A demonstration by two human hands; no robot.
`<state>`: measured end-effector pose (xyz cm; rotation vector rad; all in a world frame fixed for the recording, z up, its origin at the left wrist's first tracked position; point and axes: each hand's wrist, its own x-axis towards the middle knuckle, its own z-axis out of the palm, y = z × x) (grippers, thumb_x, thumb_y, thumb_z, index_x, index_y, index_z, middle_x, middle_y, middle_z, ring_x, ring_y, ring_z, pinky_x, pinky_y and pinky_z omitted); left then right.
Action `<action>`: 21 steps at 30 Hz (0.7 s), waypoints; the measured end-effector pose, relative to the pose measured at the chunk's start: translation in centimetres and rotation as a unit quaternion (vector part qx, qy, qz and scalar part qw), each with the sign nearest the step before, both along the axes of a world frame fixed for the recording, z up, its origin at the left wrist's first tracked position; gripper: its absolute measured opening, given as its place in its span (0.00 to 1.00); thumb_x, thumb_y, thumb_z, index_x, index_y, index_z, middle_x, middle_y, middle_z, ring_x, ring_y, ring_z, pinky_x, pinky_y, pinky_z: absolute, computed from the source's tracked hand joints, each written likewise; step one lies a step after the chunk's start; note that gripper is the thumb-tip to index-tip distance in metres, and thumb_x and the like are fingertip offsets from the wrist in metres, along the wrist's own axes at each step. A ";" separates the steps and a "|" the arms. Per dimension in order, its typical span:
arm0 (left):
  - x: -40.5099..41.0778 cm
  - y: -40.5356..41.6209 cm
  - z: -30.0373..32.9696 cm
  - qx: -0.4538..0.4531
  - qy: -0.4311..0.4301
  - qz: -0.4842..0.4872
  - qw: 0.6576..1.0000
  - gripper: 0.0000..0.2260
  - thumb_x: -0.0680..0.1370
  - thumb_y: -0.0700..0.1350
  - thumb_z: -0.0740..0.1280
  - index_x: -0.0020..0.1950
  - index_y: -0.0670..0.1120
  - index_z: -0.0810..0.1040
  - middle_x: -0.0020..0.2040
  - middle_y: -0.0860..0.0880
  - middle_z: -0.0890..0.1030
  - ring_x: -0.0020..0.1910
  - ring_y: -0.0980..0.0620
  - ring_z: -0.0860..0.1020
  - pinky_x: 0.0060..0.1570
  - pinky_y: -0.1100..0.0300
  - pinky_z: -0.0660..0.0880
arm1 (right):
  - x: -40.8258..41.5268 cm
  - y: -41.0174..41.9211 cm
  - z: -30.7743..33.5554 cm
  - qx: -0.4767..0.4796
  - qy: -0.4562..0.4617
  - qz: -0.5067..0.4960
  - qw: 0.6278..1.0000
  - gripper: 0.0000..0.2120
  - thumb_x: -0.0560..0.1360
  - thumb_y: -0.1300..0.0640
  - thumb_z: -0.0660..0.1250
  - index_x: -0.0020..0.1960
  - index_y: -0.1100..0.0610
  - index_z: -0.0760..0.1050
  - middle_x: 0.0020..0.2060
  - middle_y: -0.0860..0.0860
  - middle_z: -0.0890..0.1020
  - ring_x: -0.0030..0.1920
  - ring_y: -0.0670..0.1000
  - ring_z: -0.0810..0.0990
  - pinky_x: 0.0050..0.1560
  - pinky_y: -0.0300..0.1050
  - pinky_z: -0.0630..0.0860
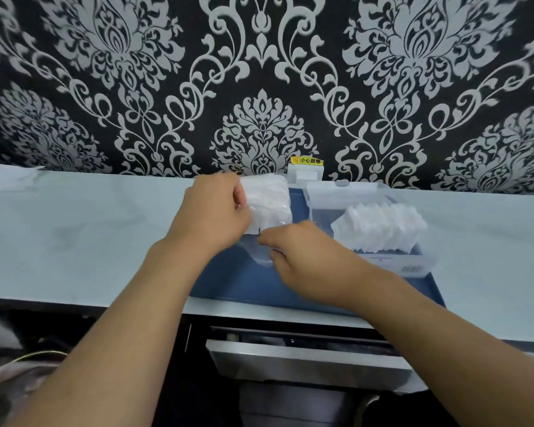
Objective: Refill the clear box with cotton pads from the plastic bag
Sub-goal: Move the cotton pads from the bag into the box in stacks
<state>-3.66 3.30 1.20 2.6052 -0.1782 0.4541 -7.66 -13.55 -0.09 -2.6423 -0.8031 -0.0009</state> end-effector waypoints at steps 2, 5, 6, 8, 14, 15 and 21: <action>-0.2 0.0 0.1 -0.052 -0.008 -0.006 0.999 0.06 0.71 0.41 0.69 0.38 0.51 0.78 0.34 0.55 0.81 0.36 0.54 0.80 0.41 0.54 0.80 | 0.6 0.7 -0.7 -0.015 -0.016 -0.028 0.999 0.08 0.76 0.67 0.59 0.45 0.55 0.66 0.40 0.50 0.72 0.38 0.54 0.73 0.35 0.47 0.67; -0.5 -0.4 0.5 -0.110 -0.034 -0.032 0.993 0.06 0.73 0.40 0.70 0.38 0.50 0.79 0.33 0.54 0.81 0.33 0.56 0.80 0.39 0.54 0.80 | 1.7 1.2 -1.1 -0.082 -0.062 -0.074 0.992 0.16 0.74 0.70 0.61 0.60 0.61 0.67 0.61 0.57 0.71 0.45 0.60 0.79 0.36 0.52 0.72; -0.5 -0.6 0.6 -0.126 -0.044 -0.038 0.990 0.06 0.73 0.40 0.70 0.39 0.50 0.79 0.33 0.54 0.81 0.32 0.56 0.79 0.38 0.55 0.80 | 1.9 1.4 -0.9 -0.109 -0.070 -0.090 0.987 0.22 0.73 0.72 0.61 0.66 0.64 0.65 0.65 0.59 0.69 0.46 0.61 0.80 0.33 0.50 0.69; -0.5 -0.8 0.7 -0.144 -0.055 -0.044 0.987 0.05 0.75 0.40 0.70 0.40 0.50 0.79 0.32 0.54 0.80 0.31 0.57 0.78 0.36 0.59 0.78 | 1.8 2.0 -0.2 -0.128 -0.084 -0.107 0.982 0.28 0.71 0.73 0.59 0.71 0.64 0.62 0.69 0.59 0.66 0.44 0.61 0.80 0.30 0.48 0.64; -0.2 -0.8 0.8 -0.150 -0.040 -0.088 0.984 0.05 0.76 0.40 0.70 0.42 0.48 0.79 0.33 0.53 0.81 0.31 0.56 0.78 0.33 0.65 0.75 | 2.0 2.8 0.1 -0.133 -0.105 -0.112 0.979 0.27 0.75 0.72 0.56 0.74 0.63 0.59 0.69 0.59 0.68 0.46 0.58 0.80 0.36 0.46 0.64; -0.3 -0.9 0.7 -0.146 -0.033 -0.101 0.984 0.05 0.77 0.40 0.70 0.42 0.48 0.79 0.33 0.52 0.80 0.31 0.56 0.78 0.33 0.64 0.76 | 2.2 2.7 -0.2 -0.118 -0.098 -0.111 0.982 0.23 0.77 0.70 0.57 0.71 0.64 0.63 0.61 0.60 0.73 0.46 0.59 0.80 0.38 0.46 0.65; -0.2 -1.5 0.4 -0.147 -0.015 -0.110 0.983 0.07 0.76 0.39 0.71 0.40 0.49 0.78 0.29 0.52 0.79 0.26 0.58 0.75 0.31 0.65 0.74 | 3.4 2.5 -0.4 -0.080 -0.065 -0.109 0.989 0.09 0.80 0.65 0.58 0.57 0.63 0.75 0.31 0.49 0.61 0.51 0.60 0.81 0.42 0.45 0.67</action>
